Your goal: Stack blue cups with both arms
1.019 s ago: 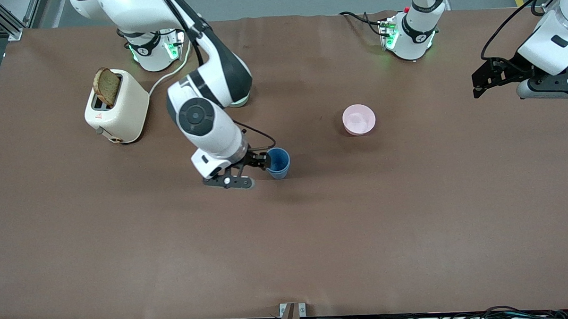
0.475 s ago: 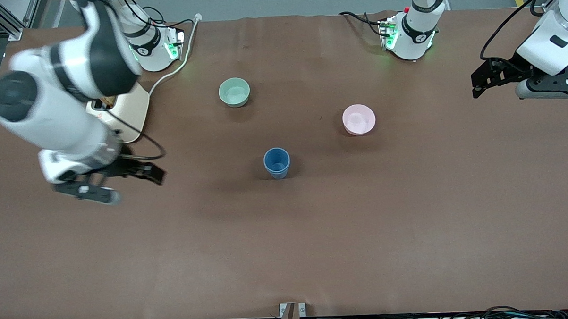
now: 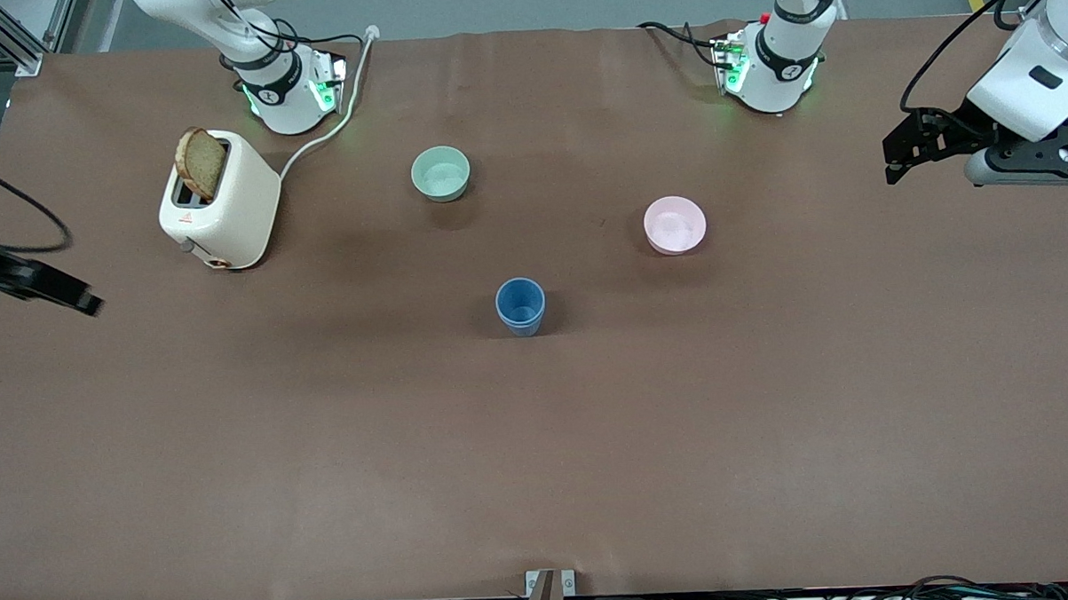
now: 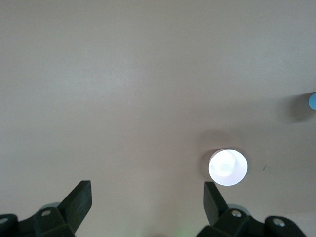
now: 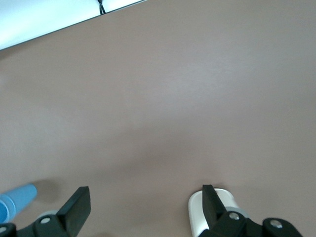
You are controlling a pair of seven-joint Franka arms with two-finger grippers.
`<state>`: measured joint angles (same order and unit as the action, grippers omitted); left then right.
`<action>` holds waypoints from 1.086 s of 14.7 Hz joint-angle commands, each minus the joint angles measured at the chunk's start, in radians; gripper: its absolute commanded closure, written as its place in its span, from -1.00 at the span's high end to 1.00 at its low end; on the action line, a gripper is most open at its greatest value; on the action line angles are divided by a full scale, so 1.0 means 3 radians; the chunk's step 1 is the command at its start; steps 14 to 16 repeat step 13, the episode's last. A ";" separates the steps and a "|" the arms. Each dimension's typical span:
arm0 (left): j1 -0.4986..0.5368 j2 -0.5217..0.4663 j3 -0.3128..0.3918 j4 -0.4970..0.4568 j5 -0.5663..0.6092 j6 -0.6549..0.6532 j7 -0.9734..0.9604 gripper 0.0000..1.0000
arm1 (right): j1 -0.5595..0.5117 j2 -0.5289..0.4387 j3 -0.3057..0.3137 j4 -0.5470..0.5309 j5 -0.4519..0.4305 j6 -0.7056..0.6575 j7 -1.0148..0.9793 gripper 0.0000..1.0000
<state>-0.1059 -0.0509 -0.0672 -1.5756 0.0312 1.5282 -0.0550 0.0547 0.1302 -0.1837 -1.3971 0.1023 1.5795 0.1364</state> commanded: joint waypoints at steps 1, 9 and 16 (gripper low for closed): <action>-0.0010 0.0062 0.0030 0.0107 -0.0032 -0.0022 0.0071 1.00 | -0.0524 -0.0275 0.0336 -0.0114 -0.0044 -0.0232 -0.0326 1.00; -0.0015 0.0072 0.0030 0.0164 -0.0022 -0.0022 0.0061 1.00 | -0.0331 -0.0327 0.0326 -0.0150 -0.0326 -0.0218 -0.0301 1.00; -0.0015 0.0072 0.0030 0.0164 -0.0043 -0.0022 0.0061 1.00 | -0.0341 -0.0332 0.0321 -0.0134 -0.0356 -0.0259 -0.0337 1.00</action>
